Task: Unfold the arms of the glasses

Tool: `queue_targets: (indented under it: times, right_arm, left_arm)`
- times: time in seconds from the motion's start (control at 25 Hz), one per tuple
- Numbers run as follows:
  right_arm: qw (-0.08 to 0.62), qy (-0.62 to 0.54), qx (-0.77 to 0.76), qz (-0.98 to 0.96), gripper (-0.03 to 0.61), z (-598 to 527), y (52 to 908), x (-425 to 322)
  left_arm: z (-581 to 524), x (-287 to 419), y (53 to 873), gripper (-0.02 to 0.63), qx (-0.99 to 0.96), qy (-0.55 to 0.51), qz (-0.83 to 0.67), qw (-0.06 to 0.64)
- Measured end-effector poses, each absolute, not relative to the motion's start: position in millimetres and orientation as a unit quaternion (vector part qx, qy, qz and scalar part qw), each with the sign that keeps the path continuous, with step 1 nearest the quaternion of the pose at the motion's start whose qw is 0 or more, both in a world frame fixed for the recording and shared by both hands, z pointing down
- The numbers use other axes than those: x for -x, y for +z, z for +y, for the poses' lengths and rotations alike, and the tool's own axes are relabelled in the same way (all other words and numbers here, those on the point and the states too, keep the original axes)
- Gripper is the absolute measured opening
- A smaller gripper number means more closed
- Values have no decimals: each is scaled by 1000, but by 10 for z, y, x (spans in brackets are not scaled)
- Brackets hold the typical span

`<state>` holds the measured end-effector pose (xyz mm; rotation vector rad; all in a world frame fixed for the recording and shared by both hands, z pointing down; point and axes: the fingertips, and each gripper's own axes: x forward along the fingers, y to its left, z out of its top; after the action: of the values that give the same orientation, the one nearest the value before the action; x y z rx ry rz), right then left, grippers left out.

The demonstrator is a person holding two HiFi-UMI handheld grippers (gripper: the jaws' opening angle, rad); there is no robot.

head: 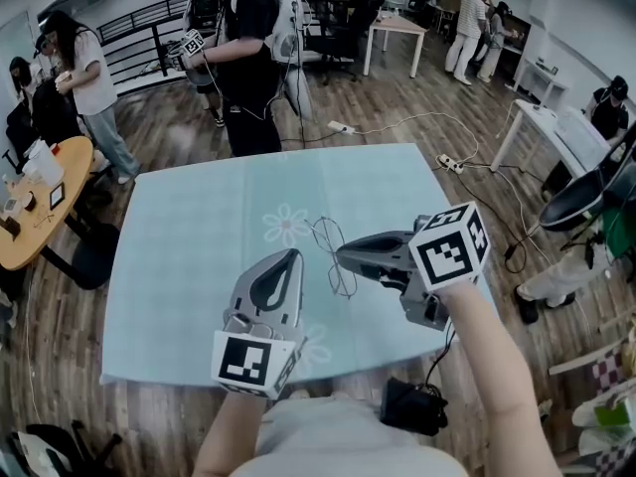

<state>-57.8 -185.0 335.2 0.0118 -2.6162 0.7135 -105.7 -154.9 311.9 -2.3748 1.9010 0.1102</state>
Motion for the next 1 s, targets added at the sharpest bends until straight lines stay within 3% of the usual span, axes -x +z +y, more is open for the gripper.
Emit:
queue_targets:
  times: [0.44, 0.84, 0.88, 0.92, 1.0]
  right_arm:
    - [306, 273, 112, -905, 14, -1641, 3552, 463]
    - [334, 260, 140, -895, 14, -1529, 3667, 384]
    - [334, 260, 137, -895, 14, -1547, 3671, 367]
    - [334, 261, 135, -895, 14, -1570, 3670, 348]
    - [333, 265, 132, -895, 14, -1605, 3664, 322]
  left_arm:
    - [-1544, 974, 3200, 6, 789, 10, 613, 39]
    - [-1648, 1093, 3303, 10, 821, -7, 570, 22]
    - [-1637, 1065, 3287, 56, 833, 4, 554, 13]
    - [-1623, 1022, 3278, 162, 844, 7, 536, 9]
    - [-1581, 910, 3298, 186, 867, -17, 498, 19]
